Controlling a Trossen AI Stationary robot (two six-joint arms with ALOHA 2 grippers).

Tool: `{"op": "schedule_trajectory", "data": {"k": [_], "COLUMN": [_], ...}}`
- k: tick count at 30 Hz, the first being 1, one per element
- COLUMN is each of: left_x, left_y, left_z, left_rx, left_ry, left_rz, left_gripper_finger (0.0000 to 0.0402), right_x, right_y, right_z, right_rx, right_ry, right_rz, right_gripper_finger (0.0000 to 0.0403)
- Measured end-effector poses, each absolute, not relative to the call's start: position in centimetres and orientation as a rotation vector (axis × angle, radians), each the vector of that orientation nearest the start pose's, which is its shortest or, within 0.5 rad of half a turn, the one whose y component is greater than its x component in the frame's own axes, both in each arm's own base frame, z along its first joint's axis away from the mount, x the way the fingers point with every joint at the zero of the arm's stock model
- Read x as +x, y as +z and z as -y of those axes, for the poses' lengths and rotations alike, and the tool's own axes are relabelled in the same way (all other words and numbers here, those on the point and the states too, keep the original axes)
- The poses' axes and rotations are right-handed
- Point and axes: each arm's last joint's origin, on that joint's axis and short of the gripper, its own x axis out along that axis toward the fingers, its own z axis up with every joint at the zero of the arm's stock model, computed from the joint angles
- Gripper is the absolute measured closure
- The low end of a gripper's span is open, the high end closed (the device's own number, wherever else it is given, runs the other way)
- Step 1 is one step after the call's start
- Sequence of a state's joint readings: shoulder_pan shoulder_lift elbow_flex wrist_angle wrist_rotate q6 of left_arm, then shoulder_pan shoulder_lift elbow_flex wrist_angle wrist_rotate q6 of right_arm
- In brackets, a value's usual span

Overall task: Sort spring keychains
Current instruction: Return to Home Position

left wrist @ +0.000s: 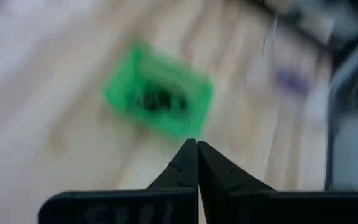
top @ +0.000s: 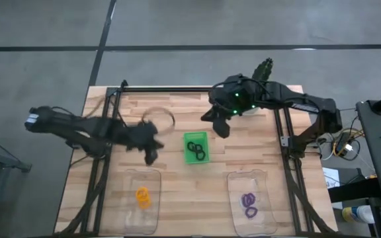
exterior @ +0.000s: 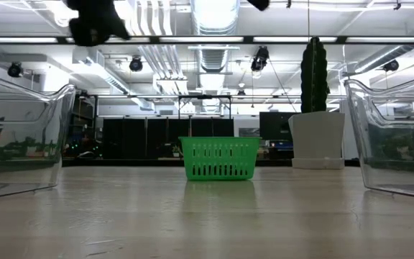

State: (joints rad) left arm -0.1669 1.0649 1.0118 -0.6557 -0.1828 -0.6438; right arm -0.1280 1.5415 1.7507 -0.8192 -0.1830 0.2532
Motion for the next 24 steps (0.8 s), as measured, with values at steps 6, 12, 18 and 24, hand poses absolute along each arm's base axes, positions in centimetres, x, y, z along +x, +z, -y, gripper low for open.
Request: {"op": "schedule_trajectory", "data": {"k": [6,12,18,24], "left_x": [19.4,15.4,12.1,10.2], "left_y": [36.0,37.9,38.0,35.7], "left_z": [-0.2,-0.8,-1.1,-1.0], "left_rx": [-0.48,-0.387,-0.373,-0.236], "left_ry": [0.17,0.139,0.253,0.296], "left_rz": [-0.195,0.066,0.163,0.001], "left_gripper_finger": [0.0401,0.0401,0.0401,0.0401], "right_x": [31.0,26.8,21.8,16.5], "right_y": [42.7,42.2,40.6,37.5], "right_z": [3.8,4.1,3.8,3.1], "right_rx": [0.251,0.255,0.225,0.222], "right_ry": [0.005,-0.056,-0.234,-0.273], "right_rz": [-0.416,-0.323,-0.321,-0.435], "right_gripper_finger": [0.0394,0.0394,0.0394,0.0394]}}
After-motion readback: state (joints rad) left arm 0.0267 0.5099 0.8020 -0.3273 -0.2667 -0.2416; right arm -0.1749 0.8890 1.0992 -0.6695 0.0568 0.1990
